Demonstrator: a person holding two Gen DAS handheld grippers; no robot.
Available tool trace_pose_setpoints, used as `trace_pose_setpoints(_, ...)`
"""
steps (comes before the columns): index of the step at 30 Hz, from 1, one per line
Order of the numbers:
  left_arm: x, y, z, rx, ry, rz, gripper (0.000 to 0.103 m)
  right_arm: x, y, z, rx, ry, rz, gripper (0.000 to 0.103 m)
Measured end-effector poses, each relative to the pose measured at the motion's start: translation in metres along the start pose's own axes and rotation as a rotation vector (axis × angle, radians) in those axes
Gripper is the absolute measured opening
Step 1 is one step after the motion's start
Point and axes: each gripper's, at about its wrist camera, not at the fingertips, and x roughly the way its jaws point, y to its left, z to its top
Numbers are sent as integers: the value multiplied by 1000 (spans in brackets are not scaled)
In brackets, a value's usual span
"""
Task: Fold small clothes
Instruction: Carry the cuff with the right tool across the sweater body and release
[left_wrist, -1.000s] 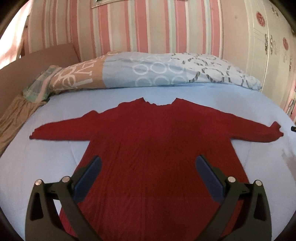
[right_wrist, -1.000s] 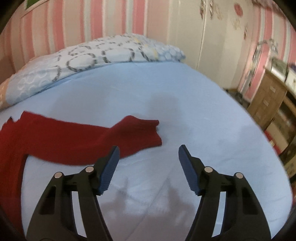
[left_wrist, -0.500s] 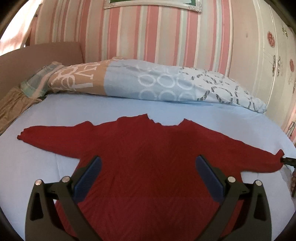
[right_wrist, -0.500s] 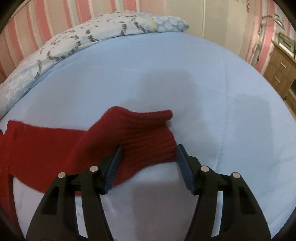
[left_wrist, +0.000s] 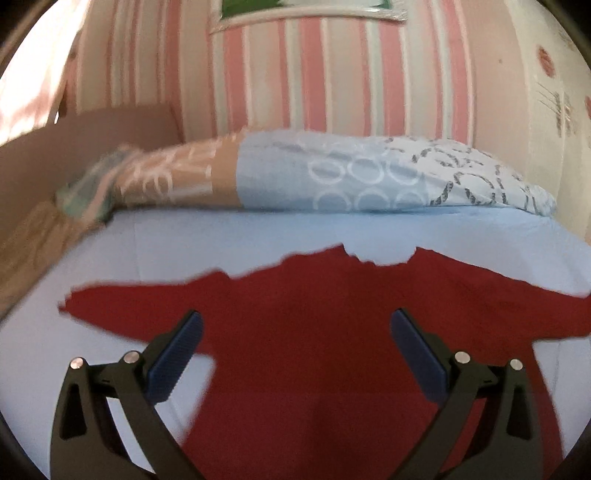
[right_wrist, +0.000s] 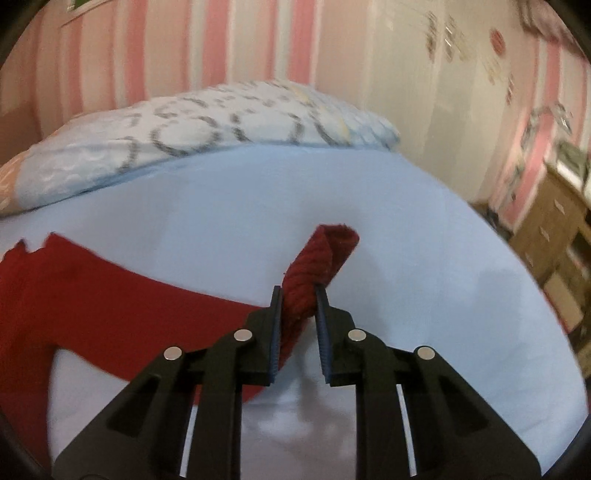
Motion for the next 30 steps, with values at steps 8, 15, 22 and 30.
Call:
trace_pose_setpoints(8, 11, 64, 16, -15, -20, -16, 102, -19, 145, 25, -91, -52, 127, 17)
trace_pose_setpoints(15, 24, 123, 8, -102, -13, 27, 102, -8, 287, 27, -220, -12, 227, 17)
trace_pose_setpoints(22, 40, 190, -11, -188, 24, 62, 102, -3, 424, 12, -339, 10, 338, 17)
trace_pose_setpoints(30, 49, 218, -22, -241, 49, 65, 102, 0, 537, -19, -464, 56, 401, 17)
